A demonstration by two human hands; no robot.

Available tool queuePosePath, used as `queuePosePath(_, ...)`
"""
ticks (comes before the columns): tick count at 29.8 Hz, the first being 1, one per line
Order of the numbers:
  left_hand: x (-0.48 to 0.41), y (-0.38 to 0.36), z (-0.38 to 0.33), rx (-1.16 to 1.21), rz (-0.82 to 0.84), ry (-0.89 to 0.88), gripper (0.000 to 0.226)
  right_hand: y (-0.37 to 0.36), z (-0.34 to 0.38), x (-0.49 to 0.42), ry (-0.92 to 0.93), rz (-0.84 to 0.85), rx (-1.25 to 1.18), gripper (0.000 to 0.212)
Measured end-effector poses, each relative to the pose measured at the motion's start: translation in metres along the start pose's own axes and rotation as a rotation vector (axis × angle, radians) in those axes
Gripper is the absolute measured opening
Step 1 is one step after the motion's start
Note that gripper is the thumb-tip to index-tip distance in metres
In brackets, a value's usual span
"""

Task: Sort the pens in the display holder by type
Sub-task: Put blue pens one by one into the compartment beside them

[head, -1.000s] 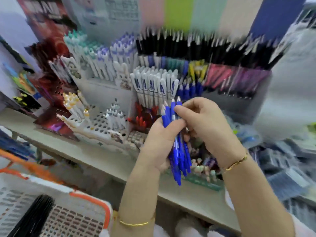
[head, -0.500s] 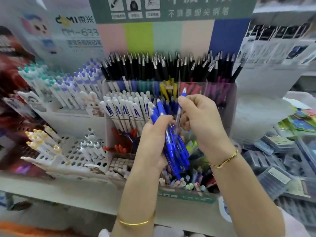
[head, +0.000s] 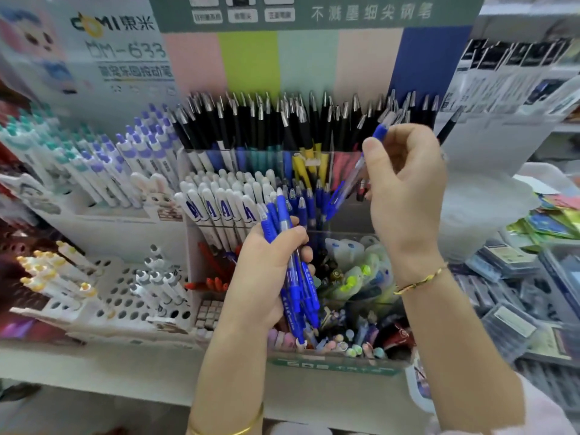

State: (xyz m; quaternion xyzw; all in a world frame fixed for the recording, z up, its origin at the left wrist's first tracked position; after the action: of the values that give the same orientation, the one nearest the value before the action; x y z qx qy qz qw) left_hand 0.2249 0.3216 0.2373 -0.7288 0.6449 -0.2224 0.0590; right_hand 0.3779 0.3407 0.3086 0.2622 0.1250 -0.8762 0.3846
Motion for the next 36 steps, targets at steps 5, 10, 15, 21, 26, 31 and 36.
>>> queuePosePath(5,0.002,-0.001,-0.003,0.017,0.055,0.002,0.008,-0.019,-0.009,0.017,0.14,0.133,0.161,0.004)
queuePosePath(10,0.006,0.002,-0.005,0.04,0.104,0.01,0.024,-0.028,-0.026,0.029,0.186,0.278,0.409,0.013)
queuePosePath(15,0.008,0.004,-0.005,0.005,0.135,-0.02,0.022,-0.028,-0.033,0.033,0.182,0.363,0.757,0.021)
queuePosePath(21,0.013,-0.003,-0.003,-0.023,0.207,-0.044,0.049,-0.009,-0.012,0.025,-0.011,0.312,0.336,0.016)
queuePosePath(26,0.015,-0.012,-0.001,0.016,0.215,-0.022,0.043,-0.013,-0.006,0.035,-0.345,0.656,0.123,0.013)
queuePosePath(31,0.014,-0.01,0.003,-0.013,0.159,-0.018,0.015,-0.017,-0.013,0.027,-0.367,0.651,0.111,0.007)
queuePosePath(36,0.007,0.004,0.002,-0.077,0.013,-0.079,0.004,-0.006,-0.007,-0.001,-0.275,0.218,-0.152,0.013)
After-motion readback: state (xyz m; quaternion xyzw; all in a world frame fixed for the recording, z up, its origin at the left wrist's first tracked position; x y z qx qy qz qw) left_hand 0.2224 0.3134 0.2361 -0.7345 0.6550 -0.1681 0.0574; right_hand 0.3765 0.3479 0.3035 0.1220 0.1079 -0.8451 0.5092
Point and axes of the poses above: each hand's wrist, its own x-axis away from the middle knuckle, its own y-axis out of the back of the hand, z = x × y, the point moved 5 cm from there along -x, towards the middle knuckle, and after that the axes turned 10 degrees about -z, right-handed, at the moved point
